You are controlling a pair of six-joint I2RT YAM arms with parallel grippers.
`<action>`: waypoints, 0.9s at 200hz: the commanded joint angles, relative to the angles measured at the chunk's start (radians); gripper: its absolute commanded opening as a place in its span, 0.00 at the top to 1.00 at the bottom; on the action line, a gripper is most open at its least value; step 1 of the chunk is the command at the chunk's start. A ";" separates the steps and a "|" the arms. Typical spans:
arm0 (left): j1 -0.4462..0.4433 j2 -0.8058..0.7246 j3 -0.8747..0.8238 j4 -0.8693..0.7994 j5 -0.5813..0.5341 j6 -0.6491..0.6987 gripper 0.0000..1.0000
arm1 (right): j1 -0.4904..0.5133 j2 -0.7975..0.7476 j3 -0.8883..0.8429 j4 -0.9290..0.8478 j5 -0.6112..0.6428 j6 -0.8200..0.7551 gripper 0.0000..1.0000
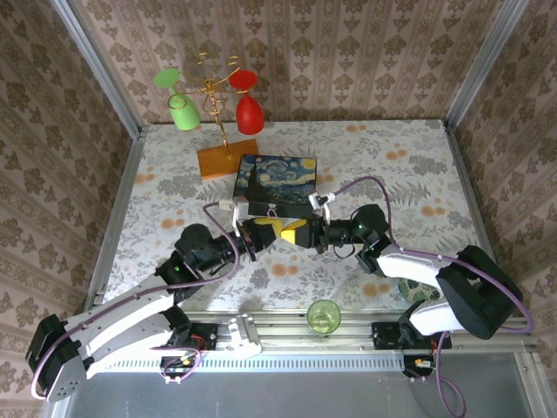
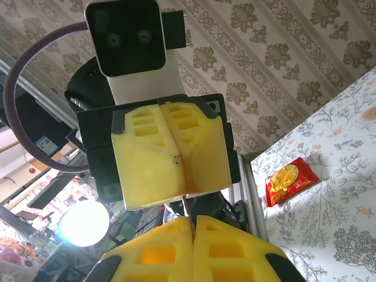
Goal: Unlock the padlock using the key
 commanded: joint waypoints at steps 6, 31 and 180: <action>0.001 0.009 -0.024 0.028 -0.017 -0.006 1.00 | 0.004 0.008 -0.025 0.101 -0.014 0.018 1.00; 0.001 -0.003 -0.049 0.026 -0.062 -0.016 0.40 | -0.005 -0.001 -0.044 0.086 -0.003 0.015 1.00; 0.160 0.216 0.014 -0.234 -0.122 0.071 0.00 | -0.110 -0.081 -0.024 -0.837 0.473 -0.340 1.00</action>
